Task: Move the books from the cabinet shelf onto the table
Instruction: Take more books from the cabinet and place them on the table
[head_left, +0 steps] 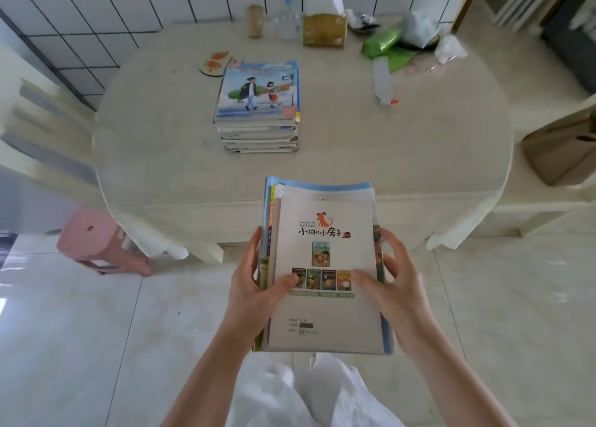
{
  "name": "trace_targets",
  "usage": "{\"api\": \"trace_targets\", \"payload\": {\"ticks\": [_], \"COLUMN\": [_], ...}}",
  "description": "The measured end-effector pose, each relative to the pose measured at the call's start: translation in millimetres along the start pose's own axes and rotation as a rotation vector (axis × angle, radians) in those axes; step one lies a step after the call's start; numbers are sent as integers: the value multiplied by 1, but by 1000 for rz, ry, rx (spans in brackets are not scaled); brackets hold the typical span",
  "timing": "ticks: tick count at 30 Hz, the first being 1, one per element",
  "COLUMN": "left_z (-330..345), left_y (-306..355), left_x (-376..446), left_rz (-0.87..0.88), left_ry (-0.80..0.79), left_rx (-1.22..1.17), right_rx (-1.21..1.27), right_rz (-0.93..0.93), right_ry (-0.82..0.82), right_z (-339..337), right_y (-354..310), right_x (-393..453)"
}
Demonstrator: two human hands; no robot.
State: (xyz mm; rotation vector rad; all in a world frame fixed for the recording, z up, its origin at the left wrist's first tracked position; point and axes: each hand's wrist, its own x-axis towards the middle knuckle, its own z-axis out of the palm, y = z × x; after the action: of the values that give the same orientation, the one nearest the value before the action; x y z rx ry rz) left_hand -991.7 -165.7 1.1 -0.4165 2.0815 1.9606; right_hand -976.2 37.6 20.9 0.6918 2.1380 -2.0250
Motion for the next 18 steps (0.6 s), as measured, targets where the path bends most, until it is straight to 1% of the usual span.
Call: {"api": "trace_targets", "payload": {"ticks": [3, 6, 10, 12, 14, 18], "left_z": [14, 21, 27, 32, 37, 48], "left_y": [11, 18, 24, 31, 38, 55], "left_x": [21, 44, 78, 99, 122, 180], "left_rz": [3, 11, 24, 45, 70, 118], "left_ry": [29, 64, 60, 33, -15, -77], "left_rx": [-9, -20, 1, 5, 17, 53], "right_rx": [8, 4, -50, -57, -80, -133], "right_rz": [76, 144, 257, 296, 265, 109], "right_ry": [-2, -41, -93, -125, -136, -97], "right_z": [-10, -17, -20, -21, -22, -19], "right_y": [-12, -22, -28, -34, -43, -66], "right_x": [32, 63, 113, 138, 158, 200]}}
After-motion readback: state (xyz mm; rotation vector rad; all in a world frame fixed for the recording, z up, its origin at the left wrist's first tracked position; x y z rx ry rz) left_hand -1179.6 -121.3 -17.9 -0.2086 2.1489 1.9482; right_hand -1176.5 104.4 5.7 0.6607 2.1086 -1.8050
